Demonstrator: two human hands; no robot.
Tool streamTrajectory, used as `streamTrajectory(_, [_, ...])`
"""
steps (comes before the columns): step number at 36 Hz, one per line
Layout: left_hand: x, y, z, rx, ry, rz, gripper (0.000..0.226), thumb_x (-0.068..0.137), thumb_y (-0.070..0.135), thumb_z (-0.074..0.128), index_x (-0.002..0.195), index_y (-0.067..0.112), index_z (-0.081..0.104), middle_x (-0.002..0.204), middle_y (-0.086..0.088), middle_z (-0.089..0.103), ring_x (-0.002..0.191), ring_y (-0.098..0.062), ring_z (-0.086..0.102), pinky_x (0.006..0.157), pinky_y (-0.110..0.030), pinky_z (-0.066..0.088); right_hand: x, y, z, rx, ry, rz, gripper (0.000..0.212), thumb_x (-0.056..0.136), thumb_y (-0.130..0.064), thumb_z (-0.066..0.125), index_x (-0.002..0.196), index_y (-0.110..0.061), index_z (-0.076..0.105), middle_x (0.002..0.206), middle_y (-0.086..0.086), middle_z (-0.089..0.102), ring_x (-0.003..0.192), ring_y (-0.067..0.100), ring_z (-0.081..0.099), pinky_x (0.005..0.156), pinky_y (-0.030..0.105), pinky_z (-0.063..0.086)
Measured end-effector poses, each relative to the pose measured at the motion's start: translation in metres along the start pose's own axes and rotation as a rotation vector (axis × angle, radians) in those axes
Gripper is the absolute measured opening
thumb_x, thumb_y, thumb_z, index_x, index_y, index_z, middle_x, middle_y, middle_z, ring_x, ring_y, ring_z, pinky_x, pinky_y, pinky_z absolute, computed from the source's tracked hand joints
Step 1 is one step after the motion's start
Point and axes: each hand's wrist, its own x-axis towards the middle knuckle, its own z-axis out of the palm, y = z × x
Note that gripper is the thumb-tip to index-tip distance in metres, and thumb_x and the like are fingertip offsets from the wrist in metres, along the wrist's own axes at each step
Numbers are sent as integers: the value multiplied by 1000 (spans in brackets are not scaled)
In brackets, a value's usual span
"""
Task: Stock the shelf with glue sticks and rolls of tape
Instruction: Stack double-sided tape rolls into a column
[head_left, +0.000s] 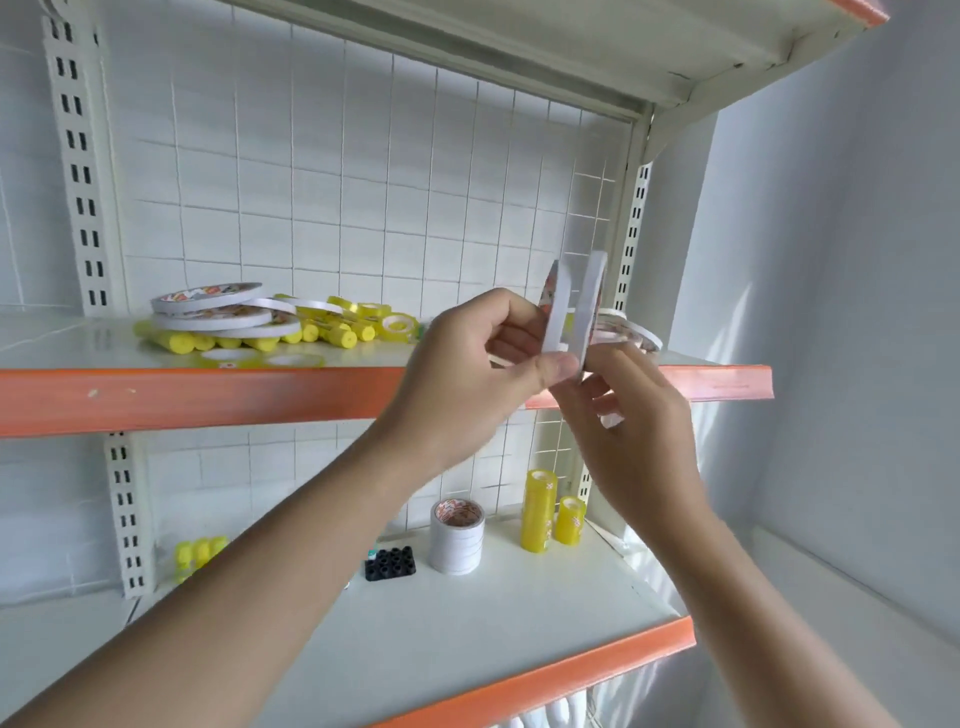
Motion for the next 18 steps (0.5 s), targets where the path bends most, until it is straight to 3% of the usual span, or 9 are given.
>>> streamTrajectory(2, [-18, -5, 2, 24, -21, 32, 18, 74, 20, 78, 81, 20, 62, 77, 7, 67, 75, -9, 63, 70, -26, 54, -19, -5, -5, -16, -10, 15, 17, 89, -19, 64, 80, -5, 60, 79, 0, 56, 67, 6, 53, 62, 5, 41])
streamTrajectory(7, [-74, -24, 11, 104, -77, 32, 18, 79, 12, 77, 83, 21, 62, 77, 11, 66, 73, -1, 59, 64, -10, 44, -73, -8, -13, -57, -98, 49, 9, 85, -6, 64, 79, 0, 60, 84, 2, 58, 63, 10, 52, 62, 9, 43])
streamTrajectory(9, [-94, -39, 14, 144, -106, 24, 19, 79, 12, 78, 85, 20, 62, 73, 13, 63, 69, -2, 57, 64, -10, 42, -96, -6, -12, -79, -143, 69, 15, 88, -11, 62, 78, 0, 60, 83, 0, 55, 63, 9, 51, 63, 7, 40])
streamTrajectory(12, [-118, -64, 13, 224, -122, -24, 23, 76, 15, 81, 83, 18, 59, 71, 12, 60, 66, -3, 53, 62, -10, 40, -129, 1, -7, -85, -225, 131, 23, 91, -20, 59, 83, 1, 64, 84, 0, 55, 65, 11, 52, 63, 14, 44])
streamTrajectory(16, [-140, -98, 9, 321, -173, -95, 27, 74, 14, 82, 80, 19, 56, 71, 12, 55, 66, -2, 49, 62, -9, 37, -169, 21, 6, -92, -329, 212, 15, 89, -16, 65, 89, -1, 66, 89, -9, 52, 68, 5, 53, 66, 15, 47])
streamTrajectory(18, [-148, -119, 8, 384, -208, -134, 25, 75, 12, 81, 80, 16, 57, 71, 13, 51, 67, -7, 47, 63, -16, 37, -184, 33, 17, -85, -368, 246, 14, 88, -16, 65, 89, -3, 65, 89, -10, 51, 68, -4, 52, 66, 13, 46])
